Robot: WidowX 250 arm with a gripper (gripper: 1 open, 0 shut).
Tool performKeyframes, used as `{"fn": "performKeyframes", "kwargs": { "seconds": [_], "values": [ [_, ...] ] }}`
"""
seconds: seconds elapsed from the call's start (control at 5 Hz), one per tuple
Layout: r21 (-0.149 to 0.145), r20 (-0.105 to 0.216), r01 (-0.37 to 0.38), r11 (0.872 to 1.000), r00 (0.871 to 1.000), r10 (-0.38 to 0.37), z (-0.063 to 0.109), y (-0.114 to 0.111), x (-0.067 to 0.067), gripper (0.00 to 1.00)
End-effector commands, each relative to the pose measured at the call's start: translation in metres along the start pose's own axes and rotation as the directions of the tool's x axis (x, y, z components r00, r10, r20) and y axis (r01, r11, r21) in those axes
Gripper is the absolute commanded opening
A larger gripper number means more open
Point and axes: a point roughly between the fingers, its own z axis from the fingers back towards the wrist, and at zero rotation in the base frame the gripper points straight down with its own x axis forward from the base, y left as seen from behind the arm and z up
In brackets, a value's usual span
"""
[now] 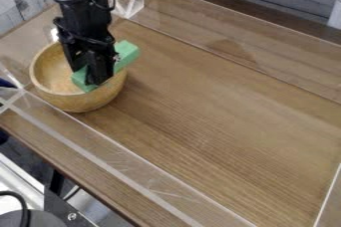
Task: Put the green block in the brown bowl
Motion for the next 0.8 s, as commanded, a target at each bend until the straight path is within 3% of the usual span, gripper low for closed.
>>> {"fn": "performKeyframes", "kwargs": {
  "seconds": [0.0, 0.6],
  "values": [
    [0.033, 0.025, -0.025, 0.999, 0.999, 0.025, 0.004, 0.015, 0.003, 0.0],
    [0.042, 0.018, -0.061, 0.997, 0.998, 0.06, -0.003, 0.03, 0.004, 0.0]
  ]
}}
